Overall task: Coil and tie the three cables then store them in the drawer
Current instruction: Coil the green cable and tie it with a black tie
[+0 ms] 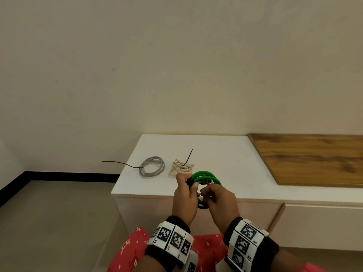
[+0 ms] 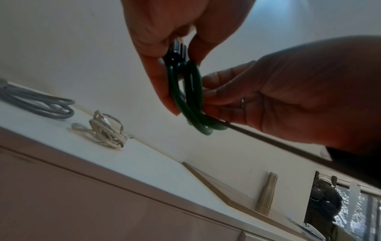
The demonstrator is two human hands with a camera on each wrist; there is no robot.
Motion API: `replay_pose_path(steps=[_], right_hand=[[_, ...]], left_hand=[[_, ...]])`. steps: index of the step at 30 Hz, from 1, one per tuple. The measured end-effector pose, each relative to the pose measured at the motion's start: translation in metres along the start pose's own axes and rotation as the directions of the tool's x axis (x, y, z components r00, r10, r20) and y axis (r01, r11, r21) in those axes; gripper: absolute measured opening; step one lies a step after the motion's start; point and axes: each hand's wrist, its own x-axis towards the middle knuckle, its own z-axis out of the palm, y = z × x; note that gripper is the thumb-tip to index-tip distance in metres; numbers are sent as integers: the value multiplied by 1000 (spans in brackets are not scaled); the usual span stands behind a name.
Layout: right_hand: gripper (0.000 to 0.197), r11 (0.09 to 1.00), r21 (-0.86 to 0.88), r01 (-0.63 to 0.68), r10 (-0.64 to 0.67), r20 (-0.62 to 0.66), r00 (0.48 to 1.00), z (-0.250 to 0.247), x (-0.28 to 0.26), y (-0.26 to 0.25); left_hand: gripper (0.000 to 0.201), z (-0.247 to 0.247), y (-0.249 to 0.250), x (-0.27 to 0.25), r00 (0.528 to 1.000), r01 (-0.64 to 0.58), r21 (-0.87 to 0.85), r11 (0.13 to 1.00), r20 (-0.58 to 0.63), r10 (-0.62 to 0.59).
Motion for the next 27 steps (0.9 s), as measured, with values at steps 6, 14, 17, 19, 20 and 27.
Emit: replay_pose_path(steps=[6, 14, 17, 19, 20, 27], right_hand=[[21, 983, -93, 160, -163, -32, 986, 1, -1, 3], [42, 948, -290, 130, -212, -272, 939, -1, -2, 1], [32, 973, -229, -7, -45, -221, 974, -6, 0, 4], [25, 974, -220, -47, 20, -120, 993, -8, 1, 4], [22, 970, -233, -65, 49, -75, 996, -9, 2, 3], [16, 987, -132, -85, 97, 82, 992, -9, 5, -2]], left_hand=[[17, -2, 0, 0, 1000, -16, -31, 999, -23, 15], [25, -3, 0, -1, 998, -11, -97, 995, -58, 5], [18, -4, 0, -1, 998, -10, -129, 992, -66, 2], [17, -5, -1, 0, 998, -10, -147, 989, -65, 0], [18, -5, -1, 0, 998, -12, -148, 989, -67, 2], [29, -5, -2, -3, 993, -97, -96, 991, -77, 89]])
